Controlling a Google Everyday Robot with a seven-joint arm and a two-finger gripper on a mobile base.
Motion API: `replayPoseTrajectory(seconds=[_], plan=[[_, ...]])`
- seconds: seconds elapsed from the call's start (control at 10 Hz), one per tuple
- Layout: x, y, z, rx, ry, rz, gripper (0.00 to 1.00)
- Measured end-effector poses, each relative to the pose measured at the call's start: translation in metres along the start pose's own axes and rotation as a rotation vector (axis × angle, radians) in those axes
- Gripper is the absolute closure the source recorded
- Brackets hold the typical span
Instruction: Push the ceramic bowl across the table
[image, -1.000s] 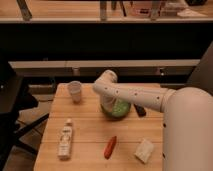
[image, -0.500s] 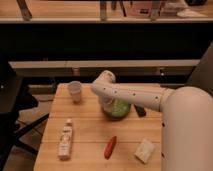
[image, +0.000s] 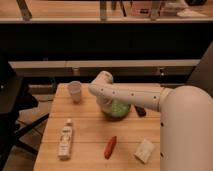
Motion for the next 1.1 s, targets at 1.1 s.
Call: replayPoseTrajectory(seconds=[1.1], plan=[[-0.015, -0.013, -0.002, -0.007, 0.014, -0.104, 1.00]])
